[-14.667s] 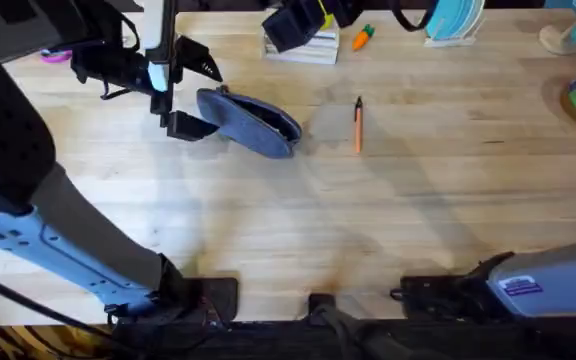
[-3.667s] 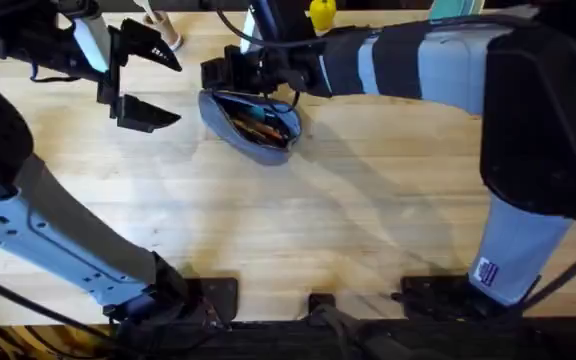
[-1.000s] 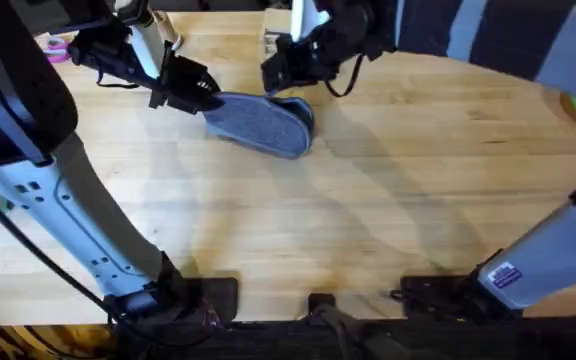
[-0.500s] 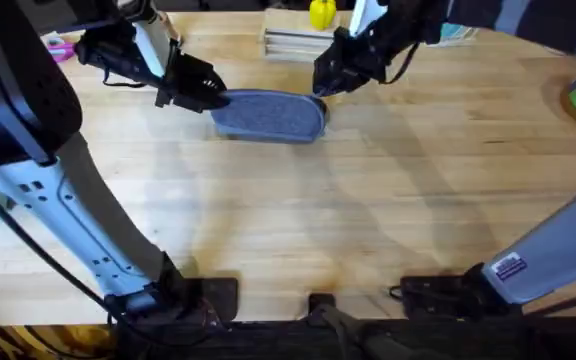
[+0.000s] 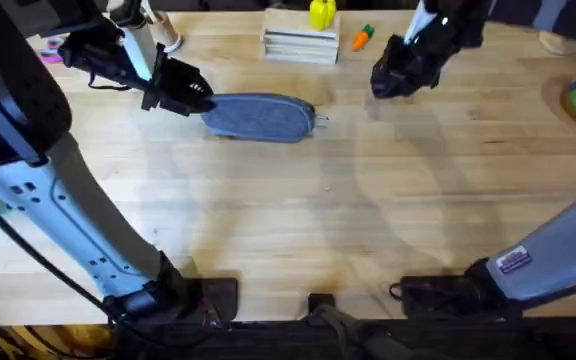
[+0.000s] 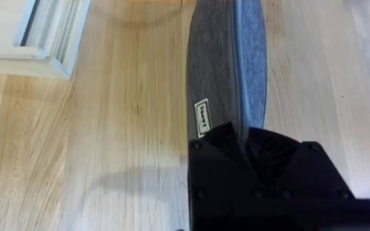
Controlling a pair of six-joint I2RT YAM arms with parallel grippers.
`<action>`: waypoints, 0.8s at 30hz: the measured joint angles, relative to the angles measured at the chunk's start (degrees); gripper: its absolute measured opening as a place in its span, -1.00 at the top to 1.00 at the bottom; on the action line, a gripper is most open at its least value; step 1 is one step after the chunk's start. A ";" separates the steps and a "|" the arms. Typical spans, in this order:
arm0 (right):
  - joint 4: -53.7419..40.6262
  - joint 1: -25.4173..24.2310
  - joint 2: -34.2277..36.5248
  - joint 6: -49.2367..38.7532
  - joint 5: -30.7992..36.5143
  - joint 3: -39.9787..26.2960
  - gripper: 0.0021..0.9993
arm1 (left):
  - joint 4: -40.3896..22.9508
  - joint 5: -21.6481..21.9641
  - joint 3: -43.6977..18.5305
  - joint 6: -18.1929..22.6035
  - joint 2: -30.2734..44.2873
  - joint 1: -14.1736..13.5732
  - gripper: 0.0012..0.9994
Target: Unzip the bag, pick up the pens from the table one at a time and place them inside, then zip the bag closed.
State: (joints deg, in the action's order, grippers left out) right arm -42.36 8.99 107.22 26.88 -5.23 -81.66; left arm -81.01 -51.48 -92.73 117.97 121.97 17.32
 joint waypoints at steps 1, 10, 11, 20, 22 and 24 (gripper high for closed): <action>1.56 0.19 0.00 0.78 0.55 1.96 0.93 | 0.00 0.09 0.00 0.02 0.00 0.16 0.92; 7.86 1.24 -0.60 4.27 2.47 9.38 0.93 | 0.00 0.28 0.00 0.00 0.00 0.17 0.92; 8.10 1.34 -1.13 4.00 2.49 9.57 0.93 | 0.00 0.28 0.00 0.02 0.01 0.17 0.92; 7.00 2.79 -19.60 -2.64 2.68 9.78 0.14 | -0.36 0.33 0.00 0.00 0.00 0.17 0.92; 5.46 3.57 -24.24 -4.04 2.68 9.71 -0.42 | -0.39 0.33 0.00 0.00 0.02 0.17 0.92; 3.27 4.30 -28.25 -5.99 2.66 9.69 -0.92 | -0.39 0.35 0.00 0.00 0.00 0.17 0.92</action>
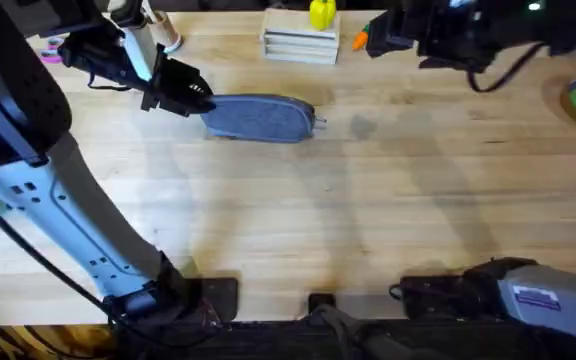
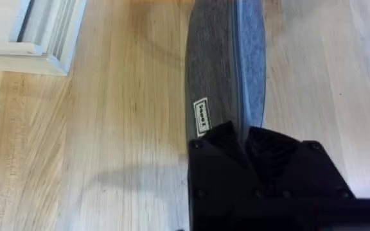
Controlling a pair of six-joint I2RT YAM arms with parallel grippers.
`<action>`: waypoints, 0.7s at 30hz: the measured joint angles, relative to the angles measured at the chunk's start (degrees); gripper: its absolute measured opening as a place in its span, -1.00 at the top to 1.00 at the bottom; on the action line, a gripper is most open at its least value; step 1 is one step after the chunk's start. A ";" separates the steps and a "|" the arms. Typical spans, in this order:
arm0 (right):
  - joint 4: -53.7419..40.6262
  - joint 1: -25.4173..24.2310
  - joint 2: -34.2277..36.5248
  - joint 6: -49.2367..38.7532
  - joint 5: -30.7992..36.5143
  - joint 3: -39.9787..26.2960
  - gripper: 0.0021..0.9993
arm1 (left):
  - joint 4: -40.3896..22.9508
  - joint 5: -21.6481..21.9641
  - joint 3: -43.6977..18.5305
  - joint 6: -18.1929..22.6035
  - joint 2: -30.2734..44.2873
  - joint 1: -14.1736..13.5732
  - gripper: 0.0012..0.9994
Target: Unzip the bag, pick up the pens from the table one at a time and place them inside, then zip the bag closed.
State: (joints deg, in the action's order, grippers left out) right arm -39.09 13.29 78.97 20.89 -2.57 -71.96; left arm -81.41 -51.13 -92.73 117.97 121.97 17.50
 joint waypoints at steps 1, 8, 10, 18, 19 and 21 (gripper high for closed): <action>-1.28 0.22 -1.48 -0.56 -0.02 0.00 -0.97 | 0.00 0.00 0.00 0.00 0.01 0.00 0.92; -7.57 0.36 -7.57 -4.11 0.04 0.00 -1.00 | 0.01 0.00 0.00 0.00 0.01 0.00 0.91; -7.74 0.36 -8.25 -4.66 0.02 0.00 -1.00 | -0.06 0.02 0.00 0.02 0.02 0.00 0.45; -7.78 0.36 -8.50 -5.12 0.04 0.00 -1.00 | 2.18 0.14 0.00 0.00 0.01 0.00 -0.99; -7.77 0.36 -8.51 -5.12 0.04 0.00 -1.00 | 2.41 0.15 0.00 0.00 0.00 0.00 -0.99; -7.74 0.36 -8.51 -5.12 0.04 0.00 -1.00 | 2.67 0.15 0.00 0.01 0.00 0.00 -0.98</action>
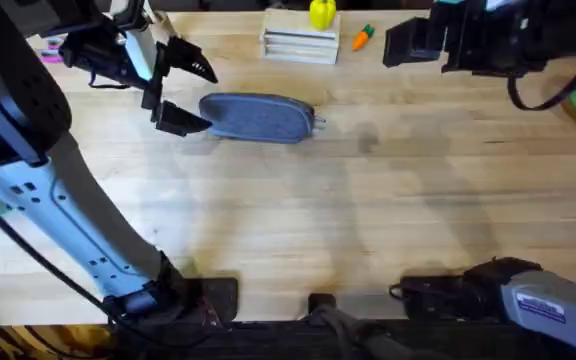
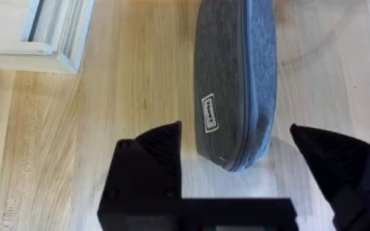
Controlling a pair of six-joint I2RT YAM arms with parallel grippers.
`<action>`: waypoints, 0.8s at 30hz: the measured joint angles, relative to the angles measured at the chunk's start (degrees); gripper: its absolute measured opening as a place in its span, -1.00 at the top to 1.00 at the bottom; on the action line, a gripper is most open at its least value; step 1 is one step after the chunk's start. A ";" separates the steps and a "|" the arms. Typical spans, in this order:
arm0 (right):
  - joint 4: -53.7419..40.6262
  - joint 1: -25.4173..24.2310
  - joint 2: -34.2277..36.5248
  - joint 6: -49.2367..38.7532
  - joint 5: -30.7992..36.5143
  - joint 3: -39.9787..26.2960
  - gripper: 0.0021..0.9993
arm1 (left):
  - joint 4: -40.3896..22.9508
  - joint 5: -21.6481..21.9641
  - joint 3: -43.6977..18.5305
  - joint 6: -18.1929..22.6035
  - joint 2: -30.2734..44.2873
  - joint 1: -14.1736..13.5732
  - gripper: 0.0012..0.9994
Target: Unzip the bag, pick up the pens from the table one at a time and place them inside, then zip the bag closed.
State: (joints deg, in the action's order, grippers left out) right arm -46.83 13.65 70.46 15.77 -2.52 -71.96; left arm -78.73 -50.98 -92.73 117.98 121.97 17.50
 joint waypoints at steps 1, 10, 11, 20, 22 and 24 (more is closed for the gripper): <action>-0.02 0.00 0.00 0.00 0.00 0.00 -1.00 | 0.09 0.01 0.00 -0.01 0.00 0.00 -0.99; -0.02 -0.07 0.00 0.00 0.00 0.00 -1.00 | -1.54 0.02 -0.05 -0.01 -0.03 0.07 -0.99; -0.03 -0.07 0.00 -0.03 0.00 0.00 -1.00 | -2.38 0.04 -0.10 -0.01 -0.17 0.16 -0.99; -0.36 -0.07 -5.93 -5.94 0.15 0.00 -1.00 | -13.62 3.01 -2.78 -5.19 -17.73 2.04 -0.99; -0.65 -0.07 -6.76 -6.13 0.15 0.00 -1.00 | -15.66 3.72 -2.80 -8.50 -20.92 1.29 -0.99; -0.84 -0.07 -7.32 -6.38 0.15 0.00 -1.00 | -16.55 4.32 -2.80 -12.14 -23.78 0.37 -0.99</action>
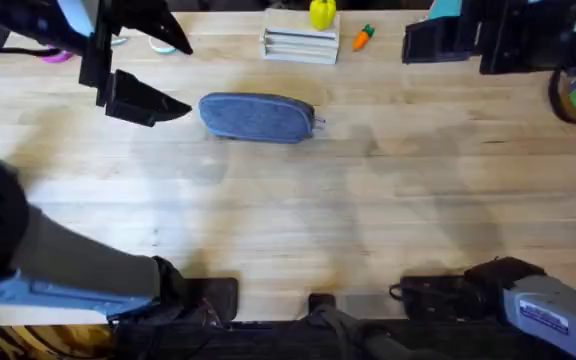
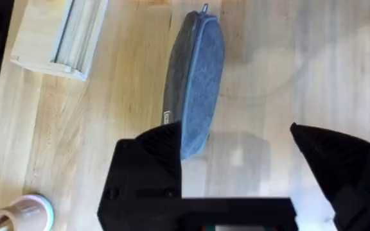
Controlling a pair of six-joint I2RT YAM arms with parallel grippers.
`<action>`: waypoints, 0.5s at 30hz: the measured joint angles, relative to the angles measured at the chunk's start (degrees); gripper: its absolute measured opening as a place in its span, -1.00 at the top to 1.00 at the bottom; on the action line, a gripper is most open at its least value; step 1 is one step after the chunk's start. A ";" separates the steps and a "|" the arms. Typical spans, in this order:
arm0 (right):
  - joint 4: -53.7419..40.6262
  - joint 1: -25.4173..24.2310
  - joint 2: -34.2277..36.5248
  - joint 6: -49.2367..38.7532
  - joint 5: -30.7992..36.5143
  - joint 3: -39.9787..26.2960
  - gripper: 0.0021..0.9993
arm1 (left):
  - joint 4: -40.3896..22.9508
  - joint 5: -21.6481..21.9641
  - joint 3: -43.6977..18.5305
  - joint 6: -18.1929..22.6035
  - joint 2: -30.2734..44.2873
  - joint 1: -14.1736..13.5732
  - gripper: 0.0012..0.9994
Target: Unzip the bag, pick up the pens from the table one at a time and place them inside, then zip the bag closed.
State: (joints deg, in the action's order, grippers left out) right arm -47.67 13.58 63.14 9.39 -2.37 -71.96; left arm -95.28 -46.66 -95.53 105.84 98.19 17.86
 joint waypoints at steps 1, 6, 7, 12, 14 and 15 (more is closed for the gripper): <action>-0.01 0.00 -0.23 -0.06 0.00 0.00 -1.00 | -0.13 0.31 0.00 -2.23 -1.60 -0.56 -0.99; -0.26 0.00 -1.07 -0.34 0.00 0.00 -1.00 | 0.19 4.97 0.00 -14.83 -9.70 -3.55 -0.99; -0.60 0.00 -1.16 -0.44 0.01 0.00 -0.99 | 0.51 6.74 0.00 -18.38 -11.57 -4.41 -0.99; -2.60 0.00 -1.16 -0.46 0.00 0.00 -1.00 | 0.77 14.56 0.00 -33.73 -19.13 -9.05 -0.99; -2.78 0.00 -1.15 -0.48 0.00 0.00 -1.00 | 0.84 16.58 0.00 -39.68 -21.89 -11.01 -0.99; -2.93 0.00 -1.14 -0.48 0.00 0.00 -1.00 | 1.02 17.25 0.00 -42.43 -23.10 -11.85 -0.99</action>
State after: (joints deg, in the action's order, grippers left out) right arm -50.60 13.58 62.00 8.91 -2.37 -71.96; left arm -94.27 -29.41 -95.53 63.40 75.09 6.02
